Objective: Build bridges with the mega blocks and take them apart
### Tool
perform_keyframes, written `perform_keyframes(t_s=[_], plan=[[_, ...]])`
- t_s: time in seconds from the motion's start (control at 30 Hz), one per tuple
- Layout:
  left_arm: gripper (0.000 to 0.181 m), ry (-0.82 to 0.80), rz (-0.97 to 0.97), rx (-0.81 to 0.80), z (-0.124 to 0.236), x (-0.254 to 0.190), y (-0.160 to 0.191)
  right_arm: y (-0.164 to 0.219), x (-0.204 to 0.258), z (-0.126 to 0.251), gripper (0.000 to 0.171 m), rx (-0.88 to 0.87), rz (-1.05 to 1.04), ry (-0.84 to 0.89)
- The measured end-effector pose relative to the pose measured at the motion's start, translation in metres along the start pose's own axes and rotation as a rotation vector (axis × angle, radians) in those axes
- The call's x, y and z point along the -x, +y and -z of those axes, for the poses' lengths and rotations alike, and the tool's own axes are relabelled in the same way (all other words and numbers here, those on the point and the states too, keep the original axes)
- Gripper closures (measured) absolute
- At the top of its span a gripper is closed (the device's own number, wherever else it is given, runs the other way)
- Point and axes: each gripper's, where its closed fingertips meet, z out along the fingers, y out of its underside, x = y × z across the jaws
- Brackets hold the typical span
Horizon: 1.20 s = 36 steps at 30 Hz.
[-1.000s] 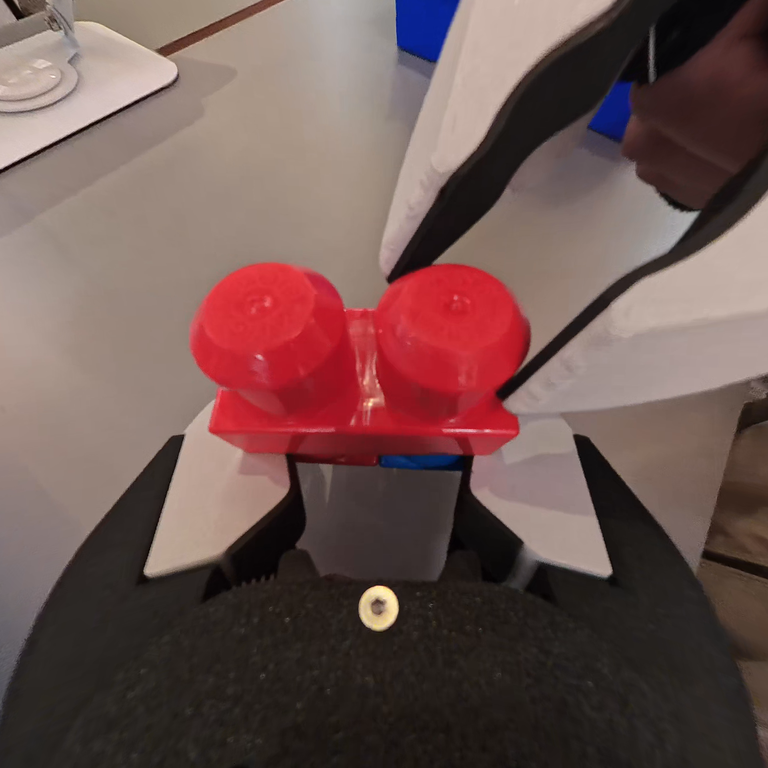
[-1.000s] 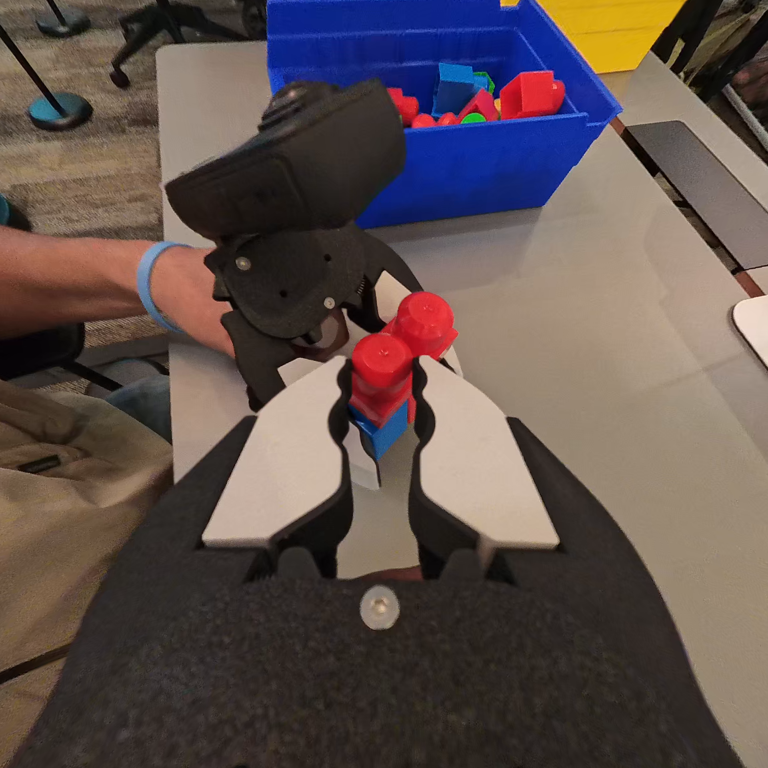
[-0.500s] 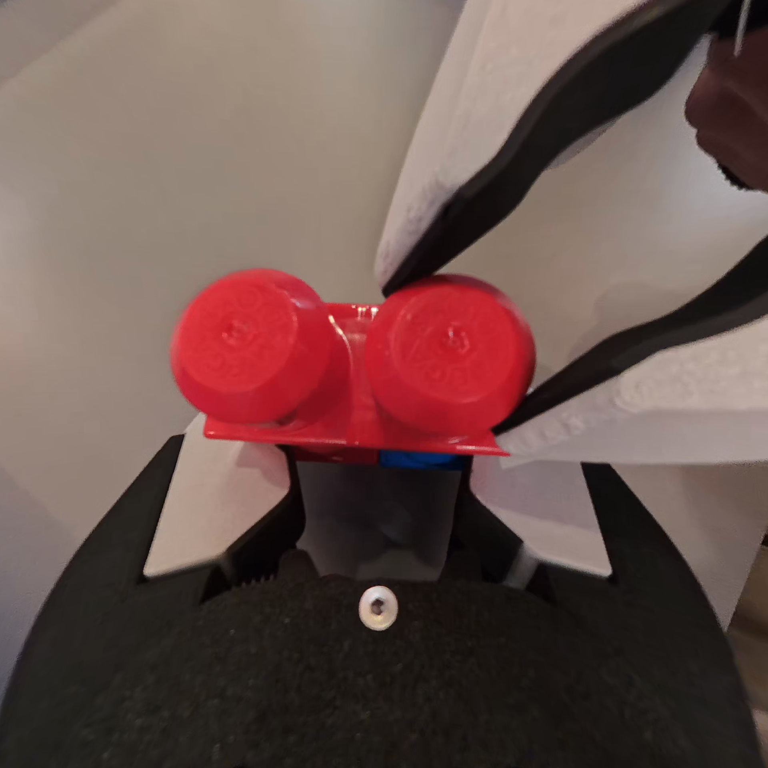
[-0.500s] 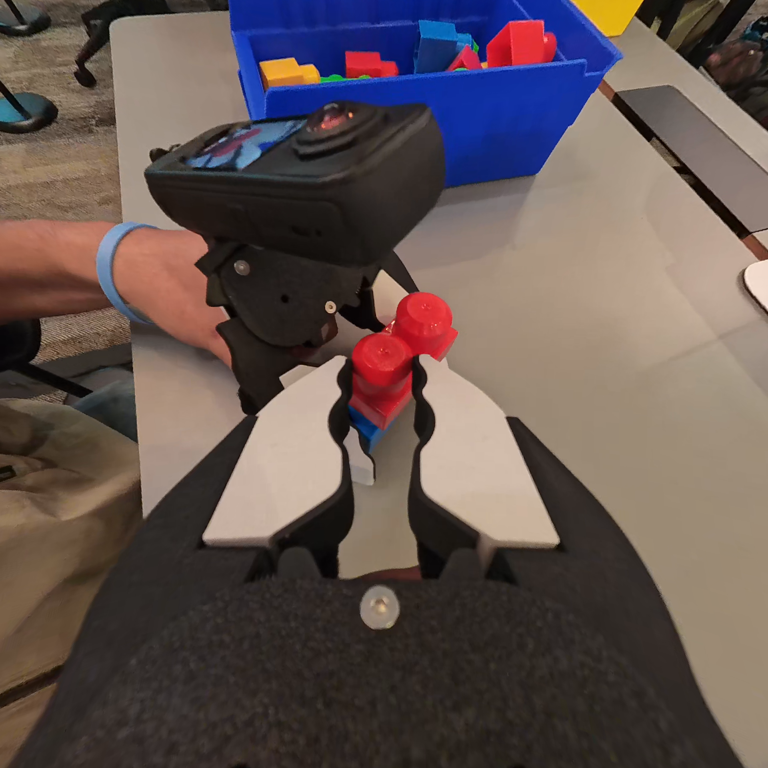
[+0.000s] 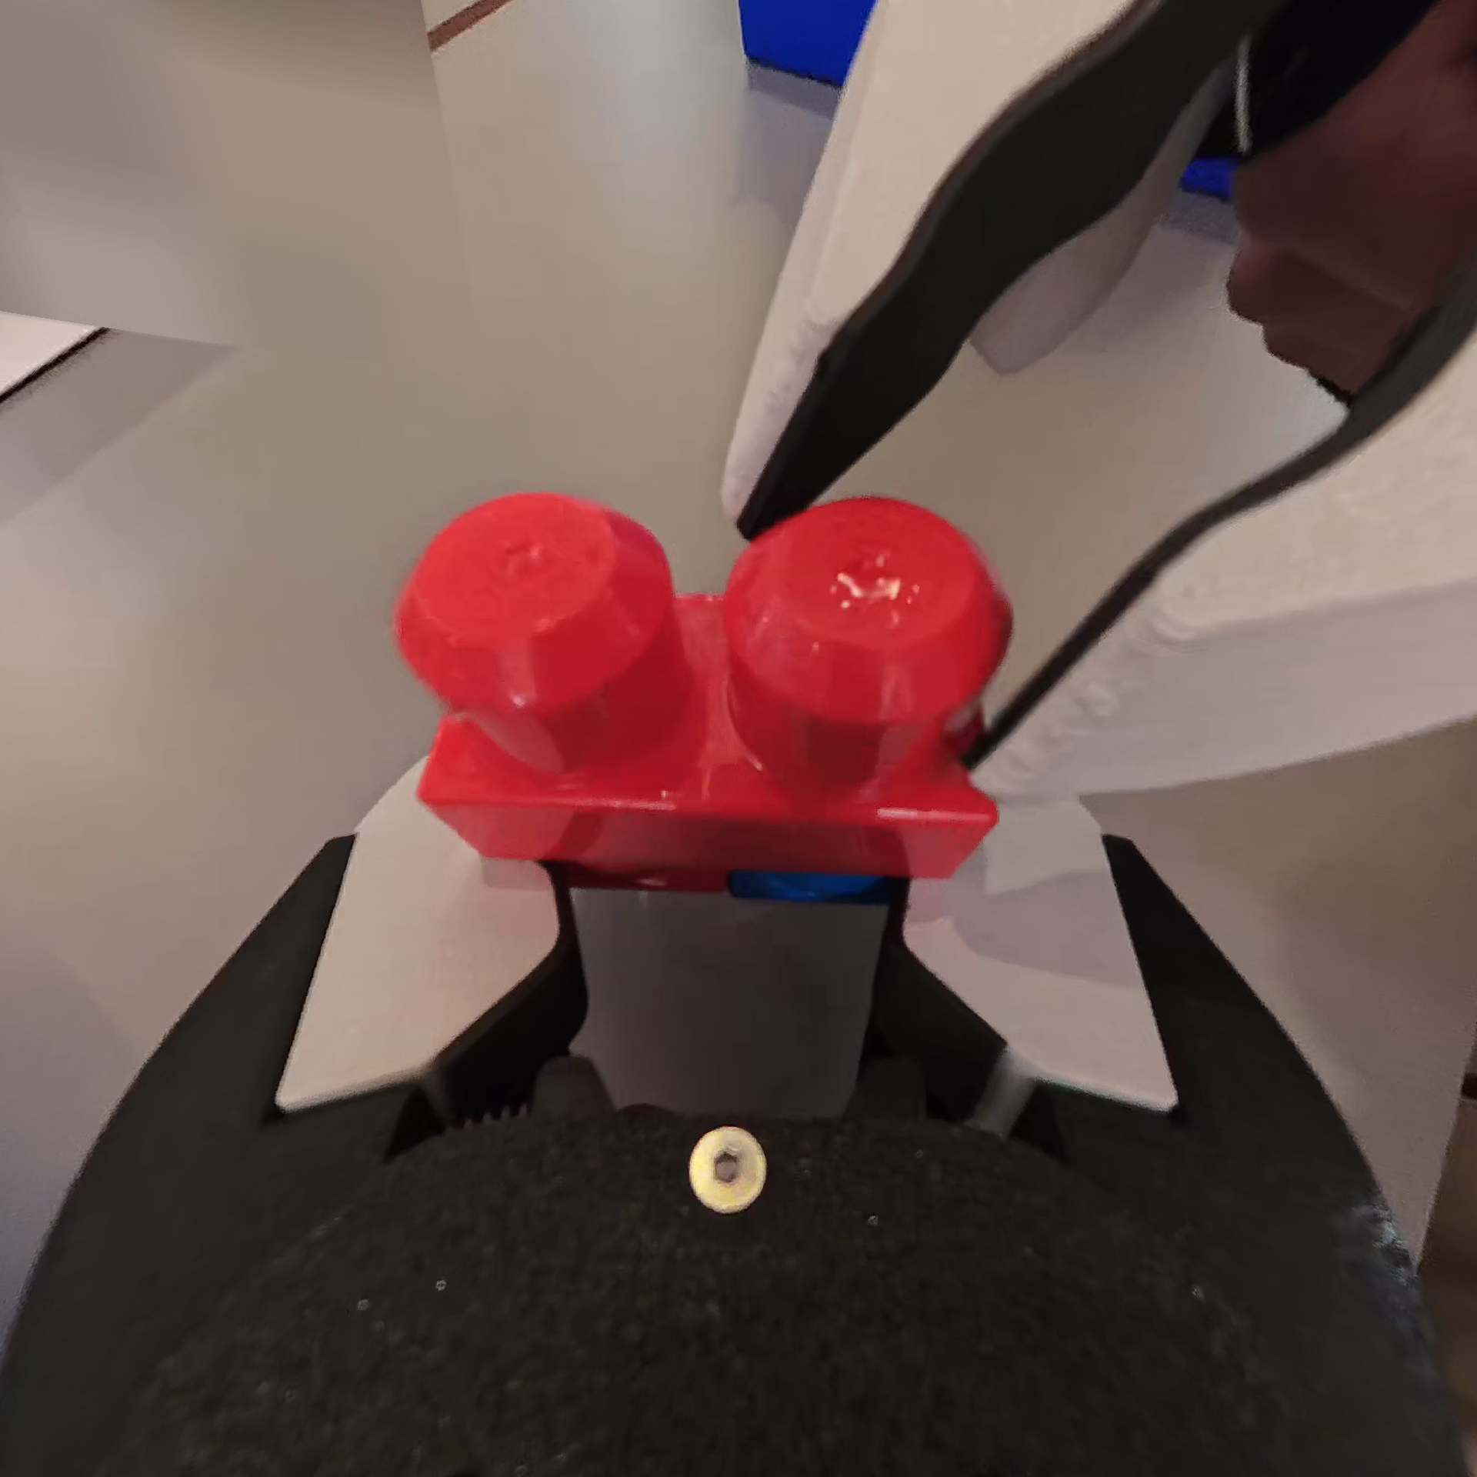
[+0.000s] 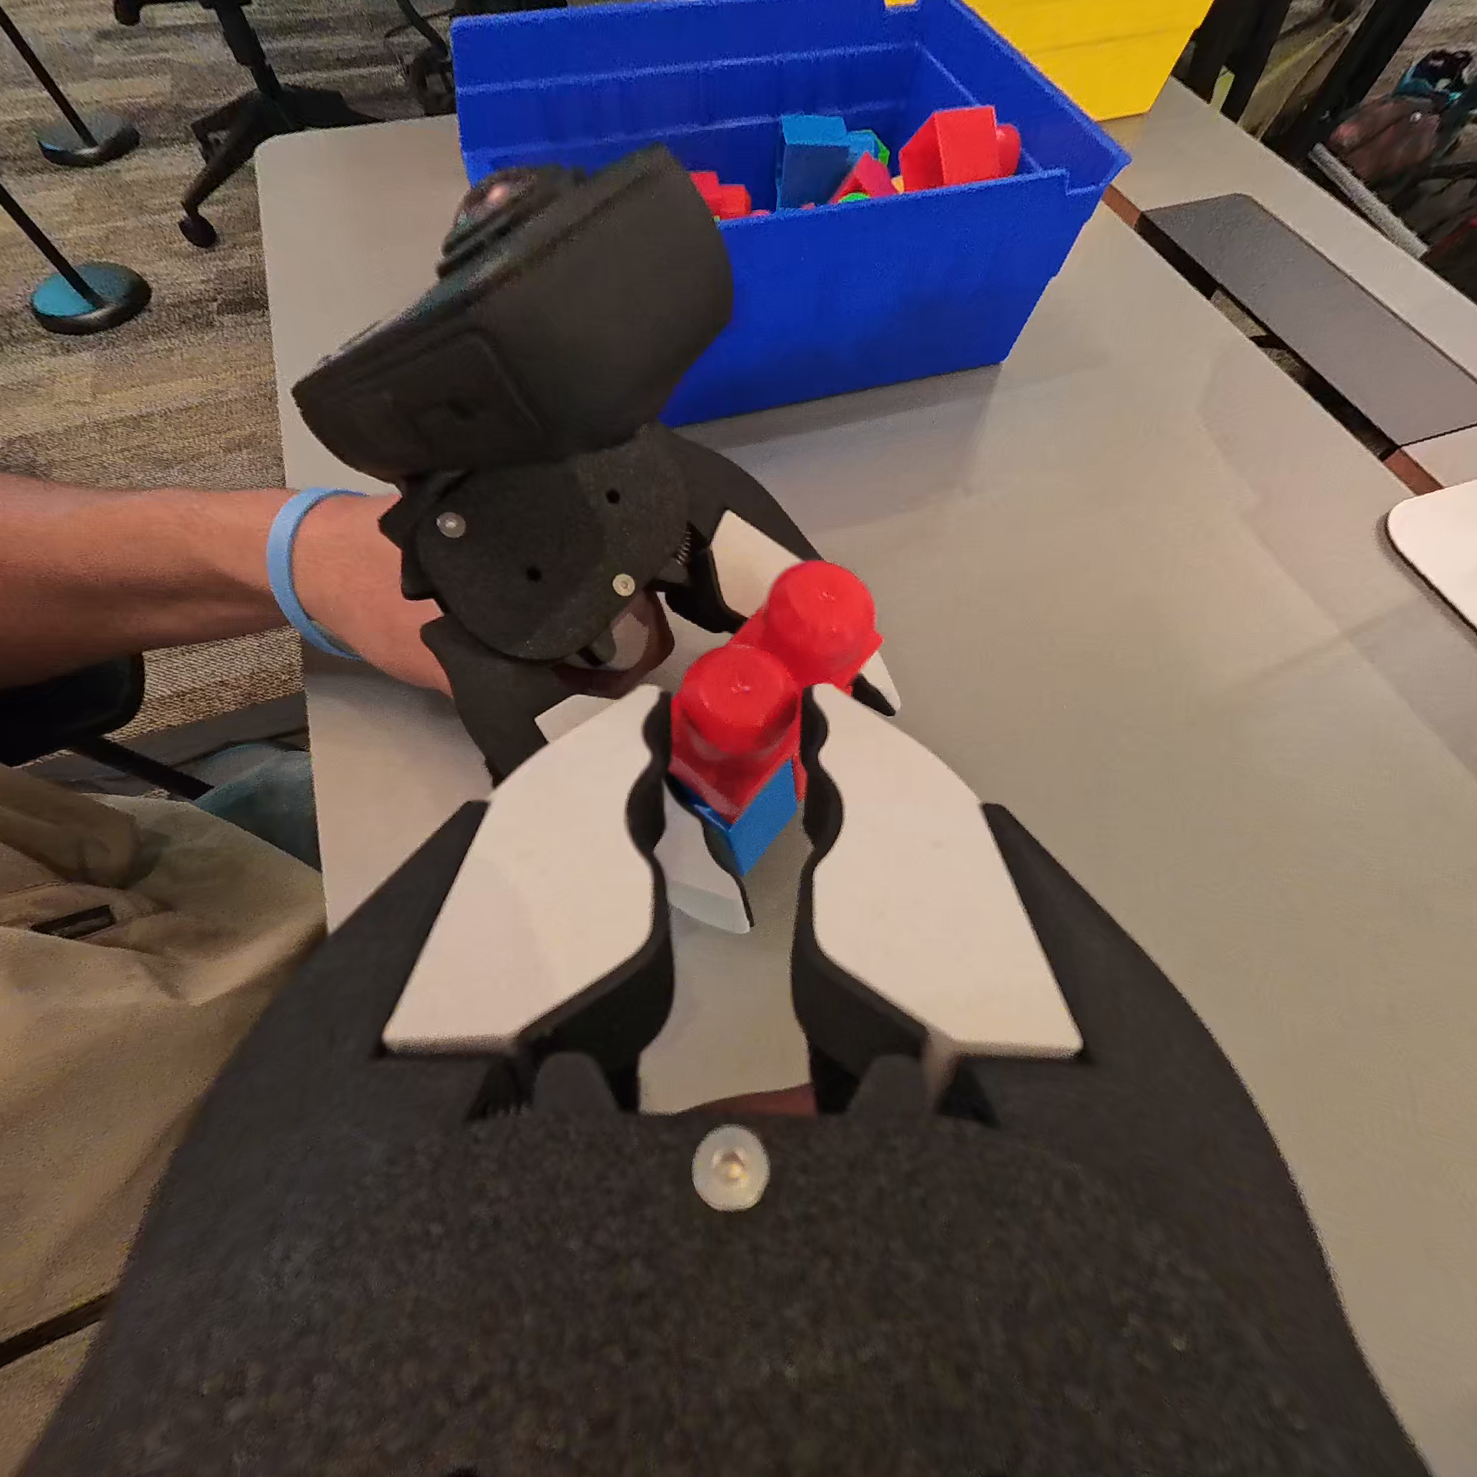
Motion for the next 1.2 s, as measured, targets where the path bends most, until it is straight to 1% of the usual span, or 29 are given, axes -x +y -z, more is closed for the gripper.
perform_keyframes(t_s=[0.07, 0.13, 0.3, 0.5, 0.63, 0.73, 0.8, 0.9, 0.93, 0.97, 1.0, 1.03, 1.1, 1.2], plan=[[0.092, 0.011, 0.011, -0.014, 0.002, -0.001, -0.003, 0.0, 0.001, 0.0, 0.134, 0.003, -0.007, -0.008], [0.092, 0.011, 0.017, -0.015, 0.002, 0.0, -0.003, -0.002, 0.002, 0.001, 0.133, -0.007, -0.02, -0.024], [0.092, 0.022, 0.03, 0.0, 0.001, -0.002, 0.001, -0.002, 0.004, 0.0, 0.136, -0.013, -0.052, -0.062], [0.092, 0.03, 0.037, -0.023, 0.003, -0.003, -0.003, -0.01, 0.007, 0.002, 0.14, -0.078, -0.151, -0.151], [0.092, 0.032, 0.042, -0.037, 0.006, -0.003, -0.005, -0.029, 0.007, 0.017, 0.138, -0.193, -0.207, -0.21], [0.092, 0.034, 0.043, -0.057, 0.008, -0.003, -0.008, -0.038, -0.007, 0.033, 0.136, -0.287, -0.301, -0.242], [0.092, 0.039, 0.033, -0.065, 0.011, -0.004, -0.011, -0.03, -0.025, 0.037, 0.131, -0.334, -0.419, -0.256], [0.092, 0.051, 0.022, -0.089, 0.014, -0.008, -0.017, 0.006, -0.045, 0.023, 0.129, -0.312, -0.653, -0.362], [0.092, 0.044, 0.02, -0.076, 0.012, -0.008, -0.016, 0.019, -0.045, 0.016, 0.134, -0.287, -0.709, -0.417], [0.092, 0.029, 0.009, -0.05, 0.009, -0.006, -0.012, 0.025, -0.043, 0.013, 0.143, -0.285, -0.745, -0.468], [0.092, 0.016, -0.005, -0.029, 0.007, -0.005, -0.006, 0.027, -0.045, 0.014, 0.146, -0.312, -0.764, -0.471], [0.092, 0.014, -0.003, -0.014, 0.005, -0.004, 0.0, 0.028, -0.05, 0.017, 0.147, -0.337, -0.755, -0.437], [0.092, 0.033, 0.022, -0.006, 0.005, -0.005, 0.006, 0.033, -0.053, 0.022, 0.145, -0.319, -0.698, -0.374], [0.092, 0.032, 0.023, 0.0, 0.011, -0.004, 0.012, 0.048, -0.069, 0.039, 0.138, -0.253, -0.559, -0.152]])
